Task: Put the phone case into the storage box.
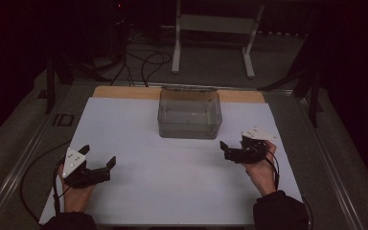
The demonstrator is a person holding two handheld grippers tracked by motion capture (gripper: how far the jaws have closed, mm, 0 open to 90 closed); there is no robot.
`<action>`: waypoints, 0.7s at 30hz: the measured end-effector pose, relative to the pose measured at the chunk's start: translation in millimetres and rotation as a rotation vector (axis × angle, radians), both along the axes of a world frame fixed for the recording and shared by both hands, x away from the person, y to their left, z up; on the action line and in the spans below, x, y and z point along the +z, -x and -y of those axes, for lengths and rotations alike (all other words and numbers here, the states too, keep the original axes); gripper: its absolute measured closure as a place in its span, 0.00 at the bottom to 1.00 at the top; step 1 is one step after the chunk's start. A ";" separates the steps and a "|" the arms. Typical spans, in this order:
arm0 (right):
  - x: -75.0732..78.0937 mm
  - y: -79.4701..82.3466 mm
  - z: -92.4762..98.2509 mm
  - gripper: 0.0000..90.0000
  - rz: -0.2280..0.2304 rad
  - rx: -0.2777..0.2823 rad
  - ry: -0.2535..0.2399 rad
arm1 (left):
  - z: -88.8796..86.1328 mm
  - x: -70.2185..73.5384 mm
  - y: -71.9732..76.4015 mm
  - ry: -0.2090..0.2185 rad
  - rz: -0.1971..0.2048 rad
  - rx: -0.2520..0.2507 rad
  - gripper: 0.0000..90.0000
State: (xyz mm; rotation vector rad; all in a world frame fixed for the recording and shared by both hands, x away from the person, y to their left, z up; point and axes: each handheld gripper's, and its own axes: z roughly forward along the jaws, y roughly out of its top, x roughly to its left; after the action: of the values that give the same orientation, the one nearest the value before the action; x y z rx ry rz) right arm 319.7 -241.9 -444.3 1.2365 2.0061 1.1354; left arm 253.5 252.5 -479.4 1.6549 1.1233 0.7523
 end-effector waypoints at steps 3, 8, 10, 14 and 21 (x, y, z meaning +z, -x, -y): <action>-1.9 7.3 8.3 0.10 0.011 -0.007 -0.016 | 0.3 0.7 0.0 -0.003 0.000 -0.008 0.00; -5.2 21.2 18.6 0.10 0.039 0.002 -0.010 | 0.2 3.6 1.9 -0.001 0.012 -0.017 0.00; -5.4 26.7 21.8 0.10 0.054 0.010 -0.029 | -0.7 5.4 3.0 -0.008 0.020 -0.015 0.00; -9.8 36.3 26.7 0.10 0.082 0.023 -0.039 | -3.2 4.8 4.5 -0.006 0.023 -0.018 0.00; -16.6 48.0 39.2 0.10 0.125 0.037 -0.081 | -4.4 4.2 7.7 -0.006 0.032 -0.022 0.00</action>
State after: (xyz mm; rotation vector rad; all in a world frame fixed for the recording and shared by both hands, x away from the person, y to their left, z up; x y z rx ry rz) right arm 271.7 -281.1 -460.8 1.1417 1.9143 1.2903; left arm 245.8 256.9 -475.3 1.6525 1.0797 0.7665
